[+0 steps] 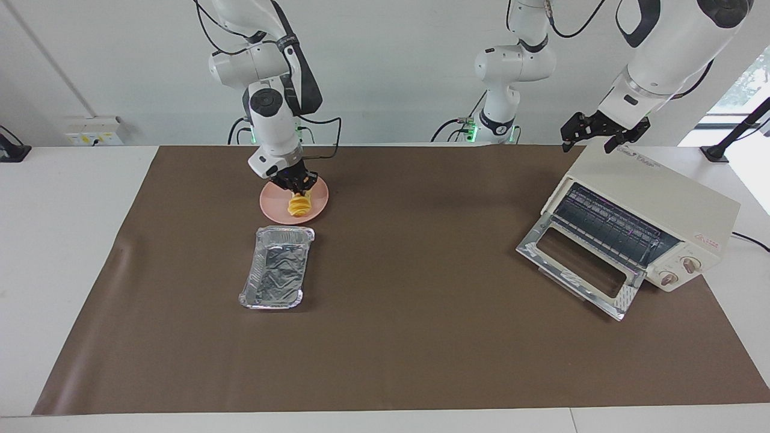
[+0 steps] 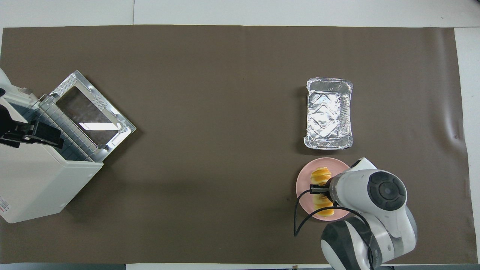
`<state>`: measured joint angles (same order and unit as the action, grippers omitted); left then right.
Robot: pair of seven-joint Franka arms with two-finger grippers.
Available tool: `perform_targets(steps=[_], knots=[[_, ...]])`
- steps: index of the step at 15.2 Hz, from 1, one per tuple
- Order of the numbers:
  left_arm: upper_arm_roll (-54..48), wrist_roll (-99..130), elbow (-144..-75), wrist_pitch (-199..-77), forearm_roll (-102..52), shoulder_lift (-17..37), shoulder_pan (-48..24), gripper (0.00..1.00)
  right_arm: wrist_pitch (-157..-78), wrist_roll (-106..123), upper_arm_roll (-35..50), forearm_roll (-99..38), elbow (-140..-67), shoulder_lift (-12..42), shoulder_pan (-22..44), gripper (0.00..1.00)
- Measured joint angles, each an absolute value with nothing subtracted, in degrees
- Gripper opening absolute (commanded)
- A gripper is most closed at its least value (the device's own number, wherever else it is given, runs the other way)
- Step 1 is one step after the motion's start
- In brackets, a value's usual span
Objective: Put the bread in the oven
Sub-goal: 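Lift the bread and carry it over the foil tray with the right gripper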
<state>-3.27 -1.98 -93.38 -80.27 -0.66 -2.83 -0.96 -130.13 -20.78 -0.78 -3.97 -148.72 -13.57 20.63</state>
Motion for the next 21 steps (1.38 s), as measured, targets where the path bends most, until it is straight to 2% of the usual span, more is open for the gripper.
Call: perform_targets(steps=[5, 9, 11, 18, 21], knots=[[-3.27, -1.99, -93.38, -80.27, -0.66, -2.83, -0.96, 1.0, -113.24, -16.77, -1.79, -4.36, -135.73, -17.34, 19.03, 0.0], [-3.27, -1.98, -93.38, -80.27, -0.66, -2.83, -0.96, 1.0, -108.06, -6.77, -3.01, -4.42, -122.83, -12.32, 9.69, 0.0], [-3.27, -1.98, -93.38, -80.27, -0.66, -2.83, -0.96, 1.0, -108.49, -6.04, -3.2, -4.43, -118.37, -8.17, 7.85, 0.0], [-3.27, -1.99, -93.38, -80.27, -0.66, -2.83, -0.95, 1.0, -117.8, -6.04, -2.34, -4.6, -107.36, 8.54, 8.54, 0.0], [-3.27, -1.98, -93.38, -80.27, -0.66, -2.83, -0.95, 1.0, -120.9, -6.62, -2.13, -5.34, -104.85, 13.2, 10.01, 0.0]])
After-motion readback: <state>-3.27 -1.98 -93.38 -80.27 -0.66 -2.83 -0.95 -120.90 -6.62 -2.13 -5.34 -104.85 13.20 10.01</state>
